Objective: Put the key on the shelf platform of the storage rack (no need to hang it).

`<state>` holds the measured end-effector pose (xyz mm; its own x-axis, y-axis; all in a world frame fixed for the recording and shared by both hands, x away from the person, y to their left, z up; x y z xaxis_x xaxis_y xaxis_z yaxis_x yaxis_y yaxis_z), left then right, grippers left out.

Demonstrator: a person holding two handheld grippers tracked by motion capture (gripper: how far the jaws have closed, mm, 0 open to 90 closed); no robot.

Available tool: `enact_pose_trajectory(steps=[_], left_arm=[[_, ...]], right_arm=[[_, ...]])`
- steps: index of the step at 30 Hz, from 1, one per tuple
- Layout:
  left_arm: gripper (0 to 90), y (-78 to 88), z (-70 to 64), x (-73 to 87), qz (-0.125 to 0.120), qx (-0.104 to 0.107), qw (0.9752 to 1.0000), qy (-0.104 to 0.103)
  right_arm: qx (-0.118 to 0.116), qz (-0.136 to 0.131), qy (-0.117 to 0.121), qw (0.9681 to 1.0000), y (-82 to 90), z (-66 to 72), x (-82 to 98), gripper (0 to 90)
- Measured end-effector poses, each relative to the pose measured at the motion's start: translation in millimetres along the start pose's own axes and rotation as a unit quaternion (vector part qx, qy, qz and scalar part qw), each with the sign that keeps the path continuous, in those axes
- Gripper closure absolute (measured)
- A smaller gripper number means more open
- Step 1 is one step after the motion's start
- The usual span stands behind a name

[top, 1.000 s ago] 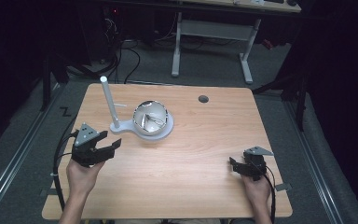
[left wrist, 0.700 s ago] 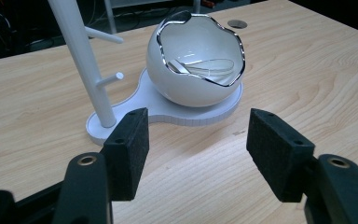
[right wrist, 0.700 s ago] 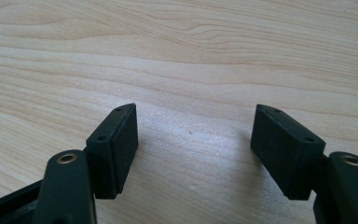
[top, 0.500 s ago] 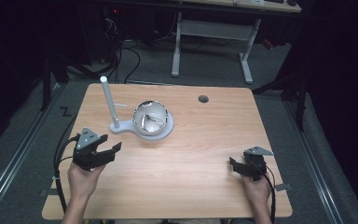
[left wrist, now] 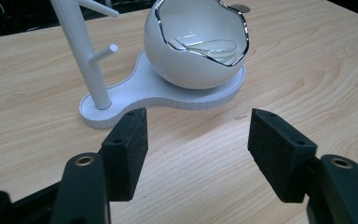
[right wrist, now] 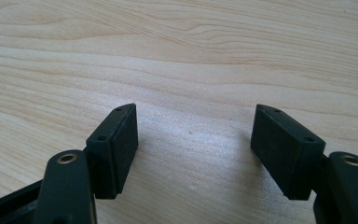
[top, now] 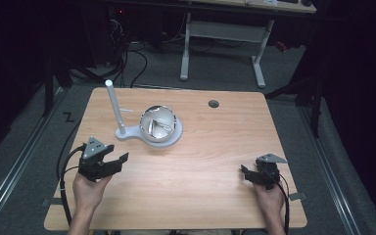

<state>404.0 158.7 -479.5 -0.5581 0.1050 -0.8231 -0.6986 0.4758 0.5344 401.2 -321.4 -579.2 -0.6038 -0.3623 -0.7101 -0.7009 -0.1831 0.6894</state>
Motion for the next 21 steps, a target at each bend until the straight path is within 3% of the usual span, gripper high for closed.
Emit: enact_pose_trajectory(steps=[21], left_arm=[[38.0,-9.3,-0.7,18.2,0.017,0.006,0.9998,0.011]], right_arm=[[-0.001,0.000,0.001,1.0000,0.2,0.3,0.2,32.5]])
Point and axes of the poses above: each handheld gripper's, and its own axes: y roughly backward along the jaws, x roughly out of its underside, z roughly to its left, the point moved 7 cm from there along -y, roughly forward along the jaws, and after that the axes turned 10 degrees about y, right-handed, at the moved point
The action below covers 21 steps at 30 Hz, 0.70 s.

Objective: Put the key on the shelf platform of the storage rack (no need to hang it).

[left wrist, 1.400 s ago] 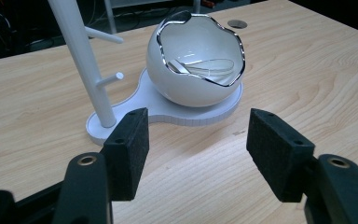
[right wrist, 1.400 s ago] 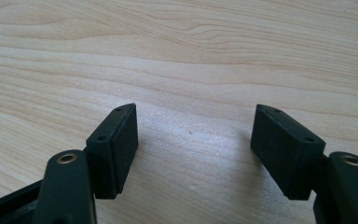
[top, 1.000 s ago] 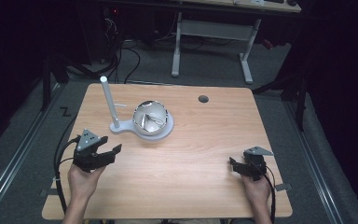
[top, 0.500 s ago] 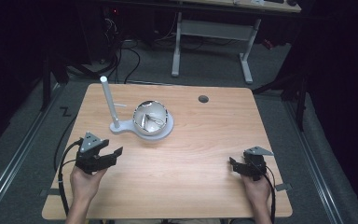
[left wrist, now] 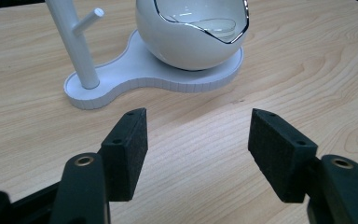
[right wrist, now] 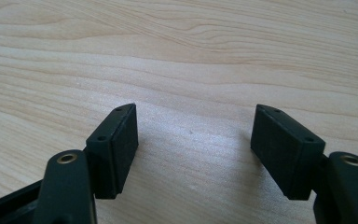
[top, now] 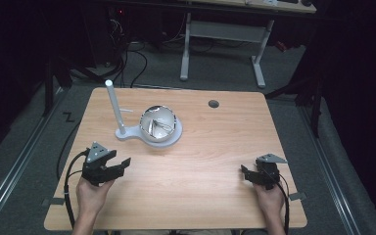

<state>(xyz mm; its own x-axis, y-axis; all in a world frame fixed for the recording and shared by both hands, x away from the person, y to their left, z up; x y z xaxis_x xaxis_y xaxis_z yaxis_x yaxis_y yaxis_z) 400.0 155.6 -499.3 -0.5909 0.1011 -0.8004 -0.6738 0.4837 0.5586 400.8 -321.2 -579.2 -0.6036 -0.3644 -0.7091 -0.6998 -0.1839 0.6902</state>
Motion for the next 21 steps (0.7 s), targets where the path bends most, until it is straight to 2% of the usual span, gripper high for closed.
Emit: enact_pose_trajectory(steps=[8,21], left_arm=[[38.0,-2.7,0.5,6.7,0.008,0.000,1.0000,0.003],[38.0,-11.3,3.6,19.7,0.020,0.010,0.9994,0.026]], right_arm=[[0.000,0.000,0.000,1.0000,0.1,0.1,0.0,32.5],[0.000,0.000,0.000,1.0000,0.1,0.1,0.0,32.5]])
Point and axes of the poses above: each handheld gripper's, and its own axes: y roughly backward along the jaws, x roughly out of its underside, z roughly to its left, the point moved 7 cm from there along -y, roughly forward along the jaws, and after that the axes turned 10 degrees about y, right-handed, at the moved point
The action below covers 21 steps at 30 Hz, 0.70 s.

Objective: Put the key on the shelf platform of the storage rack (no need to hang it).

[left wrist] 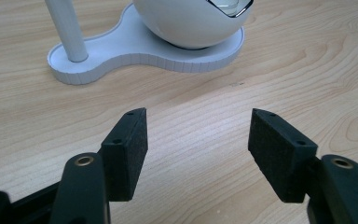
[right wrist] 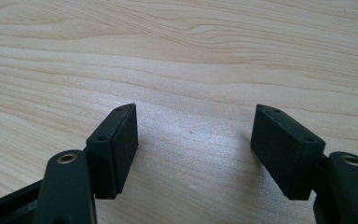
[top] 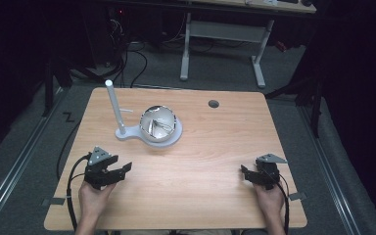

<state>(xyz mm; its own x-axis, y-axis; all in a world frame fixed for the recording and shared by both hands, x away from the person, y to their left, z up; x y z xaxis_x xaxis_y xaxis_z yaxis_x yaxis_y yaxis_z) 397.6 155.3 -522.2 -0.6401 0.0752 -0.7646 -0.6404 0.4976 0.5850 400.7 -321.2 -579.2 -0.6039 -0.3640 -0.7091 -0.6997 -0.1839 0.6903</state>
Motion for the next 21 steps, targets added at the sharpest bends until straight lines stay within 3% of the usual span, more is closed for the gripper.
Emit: enact_pose_trajectory(steps=[10,21], left_arm=[[38.0,-7.9,2.8,7.8,0.011,0.003,0.9999,0.012],[38.0,-18.9,7.8,18.1,0.030,-0.015,0.9994,0.009]], right_arm=[[0.000,0.000,0.000,1.0000,0.0,0.0,0.0,32.4],[0.000,0.000,0.000,1.0000,0.0,-0.1,0.0,32.5]])
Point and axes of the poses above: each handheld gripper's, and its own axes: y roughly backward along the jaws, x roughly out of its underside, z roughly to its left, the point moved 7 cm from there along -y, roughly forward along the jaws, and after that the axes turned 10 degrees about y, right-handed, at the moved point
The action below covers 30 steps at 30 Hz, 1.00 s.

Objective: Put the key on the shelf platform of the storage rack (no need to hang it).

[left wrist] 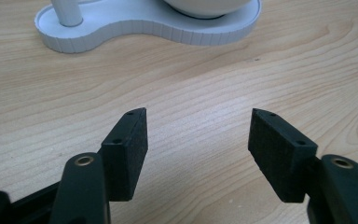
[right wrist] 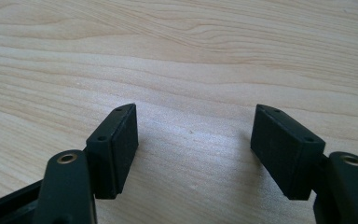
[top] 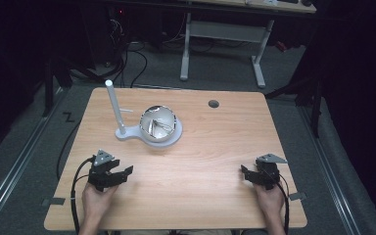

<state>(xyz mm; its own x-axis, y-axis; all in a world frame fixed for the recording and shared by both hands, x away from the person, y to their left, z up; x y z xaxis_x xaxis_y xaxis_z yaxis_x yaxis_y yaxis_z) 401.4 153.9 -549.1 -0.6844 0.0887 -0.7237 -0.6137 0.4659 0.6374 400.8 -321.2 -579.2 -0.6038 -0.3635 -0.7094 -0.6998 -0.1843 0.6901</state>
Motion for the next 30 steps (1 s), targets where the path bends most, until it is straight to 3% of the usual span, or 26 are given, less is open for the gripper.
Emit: enact_pose_trajectory(steps=[6,18,19,21,30], left_arm=[[38.0,-5.4,3.1,4.0,0.002,-0.006,1.0000,0.005],[36.5,-15.7,14.2,15.2,0.003,-0.037,0.9992,0.013],[36.1,-18.3,15.8,17.3,0.004,-0.052,0.9986,0.009],[35.5,-20.9,16.9,19.7,0.009,-0.062,0.9980,0.006],[32.5,-23.6,17.1,21.3,-0.004,-0.077,0.9969,-0.015]], right_arm=[[0.000,0.000,0.000,1.0000,0.0,0.0,0.0,32.5],[0.000,0.000,0.000,1.0000,0.0,0.0,0.0,32.5],[0.000,0.000,0.000,1.0000,0.0,0.0,0.0,32.5],[0.000,0.000,0.000,1.0000,0.0,0.0,0.0,32.5],[0.000,0.000,0.000,1.0000,0.0,0.1,0.0,32.5]])
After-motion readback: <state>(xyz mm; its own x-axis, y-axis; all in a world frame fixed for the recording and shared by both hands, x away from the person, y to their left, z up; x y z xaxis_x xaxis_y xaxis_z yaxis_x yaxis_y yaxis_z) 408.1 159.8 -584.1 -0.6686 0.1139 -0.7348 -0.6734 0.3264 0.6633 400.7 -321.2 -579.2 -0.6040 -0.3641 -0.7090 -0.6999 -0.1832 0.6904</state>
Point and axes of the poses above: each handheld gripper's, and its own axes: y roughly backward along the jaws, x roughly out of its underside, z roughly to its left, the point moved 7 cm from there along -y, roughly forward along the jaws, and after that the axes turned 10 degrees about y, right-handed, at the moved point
